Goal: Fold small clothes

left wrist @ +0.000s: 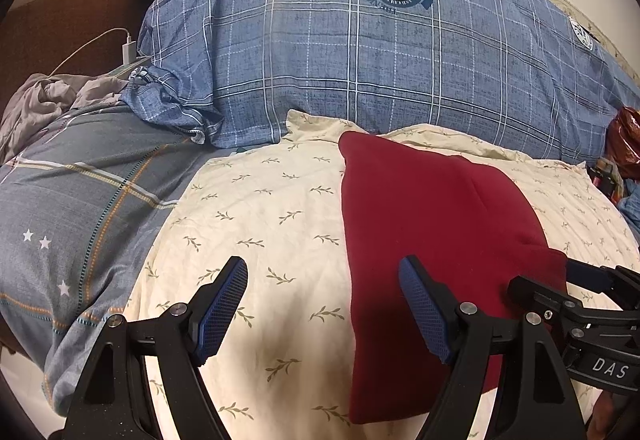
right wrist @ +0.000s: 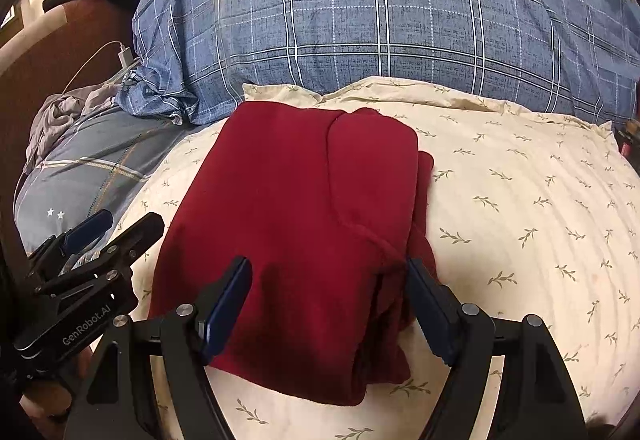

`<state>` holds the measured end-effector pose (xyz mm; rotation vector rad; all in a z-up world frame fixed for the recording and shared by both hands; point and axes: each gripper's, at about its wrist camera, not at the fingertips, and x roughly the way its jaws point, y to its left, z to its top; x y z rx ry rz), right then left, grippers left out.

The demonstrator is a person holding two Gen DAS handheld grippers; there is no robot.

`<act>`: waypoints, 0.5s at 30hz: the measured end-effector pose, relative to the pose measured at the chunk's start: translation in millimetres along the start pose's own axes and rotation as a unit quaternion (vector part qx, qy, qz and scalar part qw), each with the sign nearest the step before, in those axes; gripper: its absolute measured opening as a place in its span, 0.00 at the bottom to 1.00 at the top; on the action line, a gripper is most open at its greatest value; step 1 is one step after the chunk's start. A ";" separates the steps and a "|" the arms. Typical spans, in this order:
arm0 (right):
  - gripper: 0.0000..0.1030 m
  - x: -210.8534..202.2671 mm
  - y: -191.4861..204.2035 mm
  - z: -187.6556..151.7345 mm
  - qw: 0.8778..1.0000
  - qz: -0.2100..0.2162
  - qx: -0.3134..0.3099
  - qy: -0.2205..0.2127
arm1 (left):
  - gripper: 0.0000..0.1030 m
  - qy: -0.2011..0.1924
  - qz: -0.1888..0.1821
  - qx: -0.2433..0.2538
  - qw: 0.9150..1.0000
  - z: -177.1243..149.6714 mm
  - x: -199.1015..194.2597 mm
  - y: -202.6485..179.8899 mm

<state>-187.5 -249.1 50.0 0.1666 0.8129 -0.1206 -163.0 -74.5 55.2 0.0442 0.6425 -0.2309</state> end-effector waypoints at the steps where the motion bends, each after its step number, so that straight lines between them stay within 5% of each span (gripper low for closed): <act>1: 0.77 0.9 0.3 -0.3 1.000 0.000 0.000 0.001 | 0.75 0.000 0.000 0.000 1.000 0.0 0.2 -0.2; 15: 0.77 2.8 -0.8 -0.1 1.000 0.000 -0.001 0.006 | 0.75 0.001 0.001 0.002 1.000 0.0 0.8 -0.3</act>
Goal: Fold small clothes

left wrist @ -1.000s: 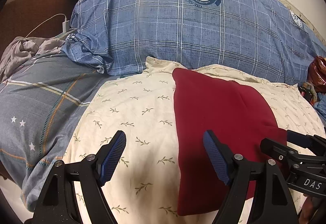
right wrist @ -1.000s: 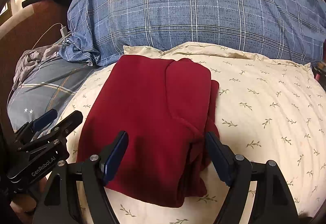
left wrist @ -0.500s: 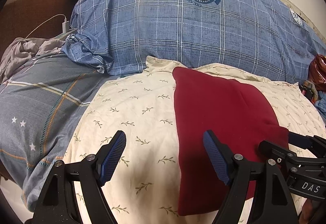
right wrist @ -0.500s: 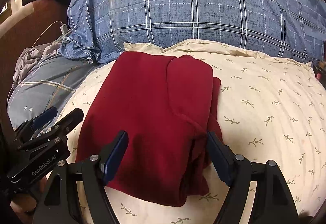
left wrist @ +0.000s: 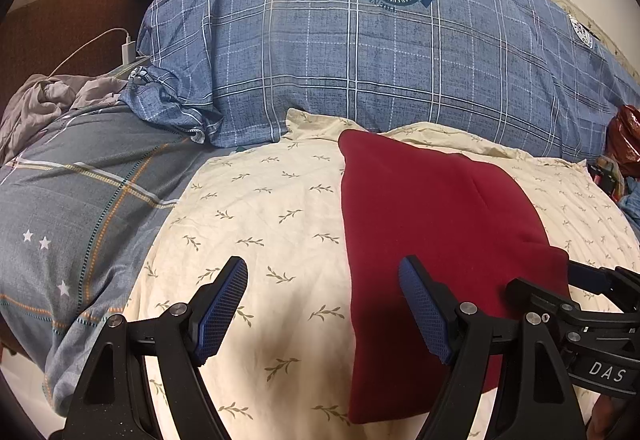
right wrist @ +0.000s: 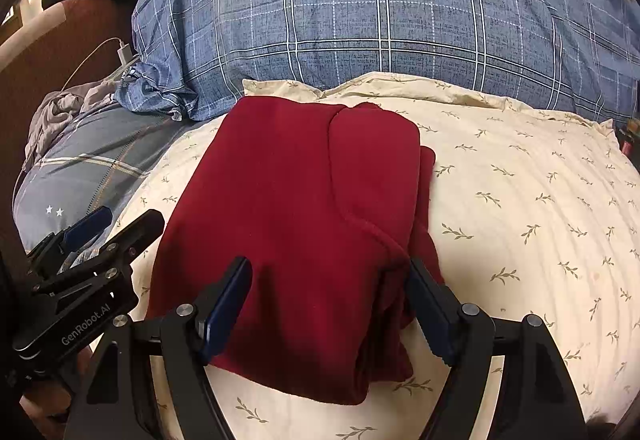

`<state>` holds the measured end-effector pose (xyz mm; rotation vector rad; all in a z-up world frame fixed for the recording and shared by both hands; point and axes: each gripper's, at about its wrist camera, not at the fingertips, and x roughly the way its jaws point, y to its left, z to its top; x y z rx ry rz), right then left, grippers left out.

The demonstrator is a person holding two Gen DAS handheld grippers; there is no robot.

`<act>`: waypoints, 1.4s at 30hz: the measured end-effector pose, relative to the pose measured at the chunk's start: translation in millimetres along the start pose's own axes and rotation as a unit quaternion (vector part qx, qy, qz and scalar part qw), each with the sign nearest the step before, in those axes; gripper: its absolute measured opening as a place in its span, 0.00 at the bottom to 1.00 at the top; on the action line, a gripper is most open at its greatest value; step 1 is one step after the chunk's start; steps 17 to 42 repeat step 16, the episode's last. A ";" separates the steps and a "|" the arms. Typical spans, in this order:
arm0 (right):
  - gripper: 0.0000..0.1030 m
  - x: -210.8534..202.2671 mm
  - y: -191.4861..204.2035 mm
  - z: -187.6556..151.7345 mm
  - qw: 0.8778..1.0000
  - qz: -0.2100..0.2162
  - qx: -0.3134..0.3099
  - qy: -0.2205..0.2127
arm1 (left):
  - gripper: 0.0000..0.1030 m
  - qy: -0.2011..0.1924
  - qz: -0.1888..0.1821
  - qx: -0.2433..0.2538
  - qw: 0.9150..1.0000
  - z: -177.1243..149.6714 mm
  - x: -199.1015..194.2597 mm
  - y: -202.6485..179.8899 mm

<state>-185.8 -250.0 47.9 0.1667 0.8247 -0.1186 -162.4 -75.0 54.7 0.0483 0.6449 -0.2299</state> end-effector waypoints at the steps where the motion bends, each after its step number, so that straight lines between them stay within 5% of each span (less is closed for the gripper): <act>1: 0.77 0.2 0.4 -0.3 1.000 0.000 0.000 0.001 | 0.75 0.001 0.000 0.000 1.000 0.0 0.0 -0.1; 42: 0.77 -9.4 -13.1 1.7 1.000 -0.012 0.011 -0.008 | 0.76 -0.007 -0.012 0.002 1.000 1.0 2.4 8.4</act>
